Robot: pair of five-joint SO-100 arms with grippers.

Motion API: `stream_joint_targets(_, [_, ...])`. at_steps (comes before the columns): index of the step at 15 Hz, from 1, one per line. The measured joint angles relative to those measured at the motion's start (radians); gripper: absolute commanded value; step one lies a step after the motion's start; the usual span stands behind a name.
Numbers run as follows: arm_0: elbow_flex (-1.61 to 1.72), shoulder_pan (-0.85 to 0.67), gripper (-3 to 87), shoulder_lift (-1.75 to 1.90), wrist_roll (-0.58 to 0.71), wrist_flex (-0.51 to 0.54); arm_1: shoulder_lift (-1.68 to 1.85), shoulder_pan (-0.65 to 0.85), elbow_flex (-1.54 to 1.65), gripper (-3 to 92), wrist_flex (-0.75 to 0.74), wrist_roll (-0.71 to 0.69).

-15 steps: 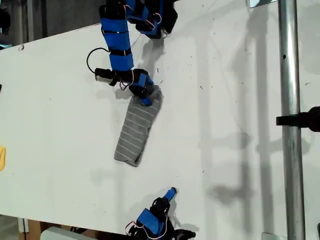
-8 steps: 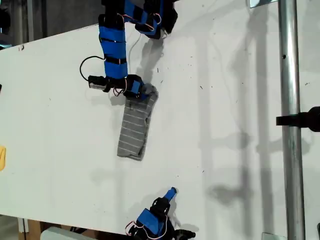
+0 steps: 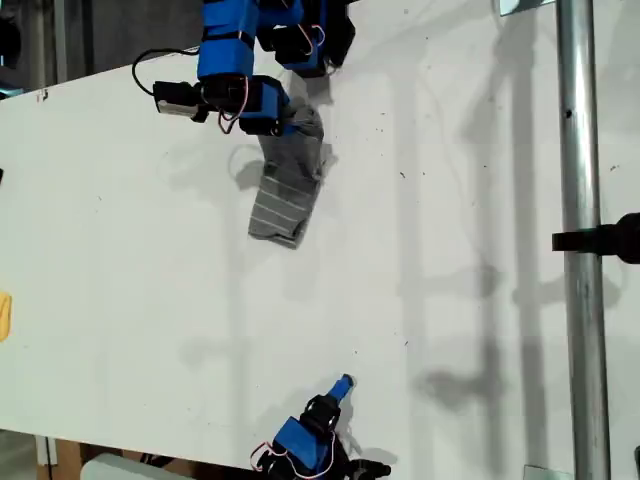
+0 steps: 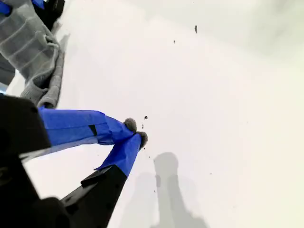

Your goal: Grasp corners of a towel and fold twice.

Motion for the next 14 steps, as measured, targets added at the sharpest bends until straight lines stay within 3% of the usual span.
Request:
stream_joint_targets(2, [0.0, 0.0, -2.6, 0.0, -0.008, 0.0, -0.091, 0.046, -0.074, -0.2, -0.04, -0.075])
stream_joint_targets(5, [0.0, 0.0, -2.6, 0.0, -0.018, 0.0, -0.416, 0.114, -0.13, 0.0, -0.36, -0.206])
stream_joint_targets(7, [0.0, 0.0, -2.5, 0.0, -0.021, 0.0, -0.66, 0.147, -0.192, 11.2, -0.529, -0.256])
stream_joint_targets(9, [0.0, 0.0, -2.4, 0.002, -0.021, 0.0, -0.769, 0.153, -0.321, 21.2, -0.58, -0.275])
stream_joint_targets(13, [0.002, 0.0, -0.9, 0.002, -0.026, 0.0, -0.676, 0.247, -0.388, 38.7, -0.707, -0.321])
stream_joint_targets(14, [0.005, 0.0, -0.4, 0.002, -0.034, 0.0, -0.611, 0.285, -0.388, 38.3, -0.729, -0.337])
